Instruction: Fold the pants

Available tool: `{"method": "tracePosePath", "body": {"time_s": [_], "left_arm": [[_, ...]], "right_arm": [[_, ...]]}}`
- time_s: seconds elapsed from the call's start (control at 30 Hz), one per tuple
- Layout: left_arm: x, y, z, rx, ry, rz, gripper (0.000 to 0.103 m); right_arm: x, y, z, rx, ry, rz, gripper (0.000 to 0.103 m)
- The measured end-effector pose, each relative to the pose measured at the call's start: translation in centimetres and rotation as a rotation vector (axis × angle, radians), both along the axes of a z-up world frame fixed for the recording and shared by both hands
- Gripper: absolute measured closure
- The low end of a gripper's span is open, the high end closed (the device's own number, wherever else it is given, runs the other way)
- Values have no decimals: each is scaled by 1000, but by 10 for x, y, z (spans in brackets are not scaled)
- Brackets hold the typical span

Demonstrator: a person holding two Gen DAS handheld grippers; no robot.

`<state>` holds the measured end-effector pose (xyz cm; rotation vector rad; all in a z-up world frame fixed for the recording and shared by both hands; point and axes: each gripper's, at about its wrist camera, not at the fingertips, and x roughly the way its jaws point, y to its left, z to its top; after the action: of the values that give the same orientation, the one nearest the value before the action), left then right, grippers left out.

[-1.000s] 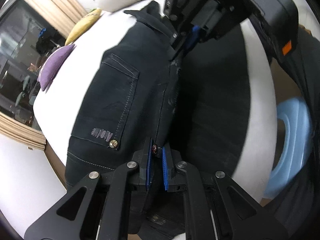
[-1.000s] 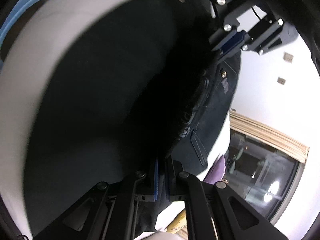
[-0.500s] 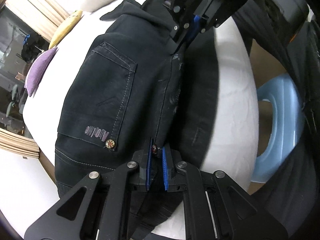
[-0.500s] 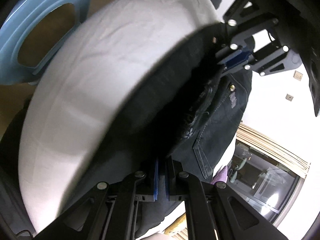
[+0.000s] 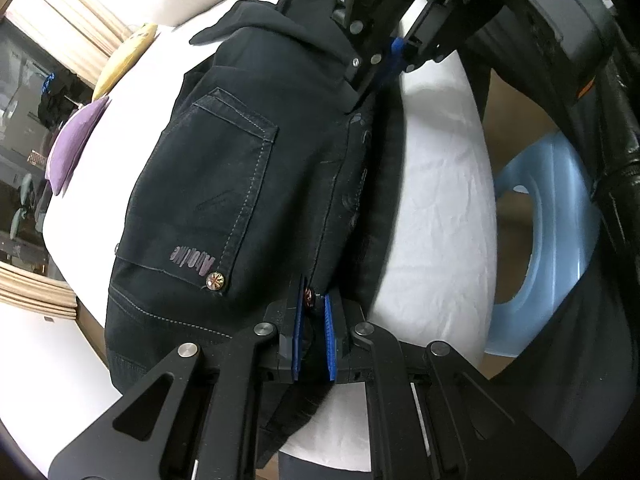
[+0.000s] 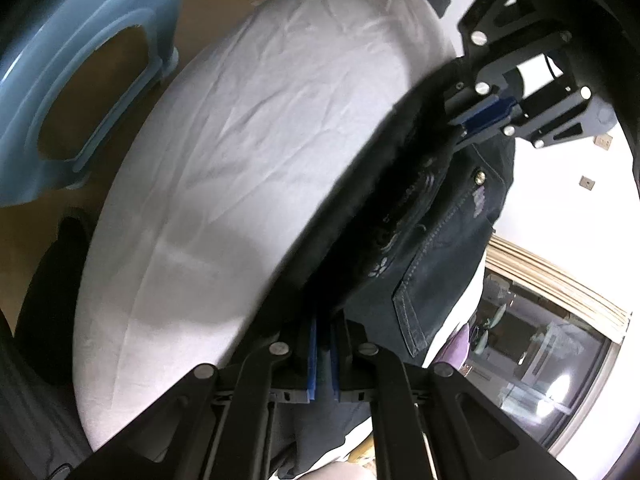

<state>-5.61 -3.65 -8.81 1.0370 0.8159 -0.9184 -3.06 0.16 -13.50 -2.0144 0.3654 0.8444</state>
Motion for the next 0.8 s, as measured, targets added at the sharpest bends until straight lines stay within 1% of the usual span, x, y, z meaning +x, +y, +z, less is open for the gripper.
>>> {"method": "tracePosePath", "body": {"time_s": [0.1, 0.13, 0.2, 0.3, 0.33, 0.5, 0.53, 0.6, 0.7, 0.73, 0.77, 0.8], "left_arm": [[-1, 2, -3, 1, -8, 5, 95], [1, 2, -5, -1, -7, 13, 95], [3, 2, -7, -14, -14, 31, 94], [8, 7, -4, -43, -6, 81, 91], [10, 10, -1, -40, 4, 99, 90], [20, 29, 17, -8, 76, 170, 89], [24, 32, 24, -25, 89, 195, 89], [32, 33, 38, -82, 89, 251, 89], [46, 26, 52, -206, 107, 334, 89], [53, 18, 54, -254, 126, 368, 89], [56, 12, 56, -278, 145, 382, 89], [58, 2, 60, -319, 177, 381, 89]], "right_arm": [[4, 3, 0, -4, -4, -10, 96], [7, 4, -3, -9, -6, -16, 93], [8, 5, -8, -2, -14, -22, 93], [0, 6, -5, 43, -6, -92, 92], [-4, 9, -6, 54, -8, -113, 92], [9, 16, -5, 65, -25, -154, 92], [12, 19, -4, 65, -24, -163, 92], [12, 20, -3, 63, -27, -178, 92], [15, 24, -2, 63, -42, -189, 92], [16, 23, -2, 67, -48, -195, 92], [10, 19, -1, 71, -56, -199, 92], [11, 19, 0, 73, -64, -204, 92]]}}
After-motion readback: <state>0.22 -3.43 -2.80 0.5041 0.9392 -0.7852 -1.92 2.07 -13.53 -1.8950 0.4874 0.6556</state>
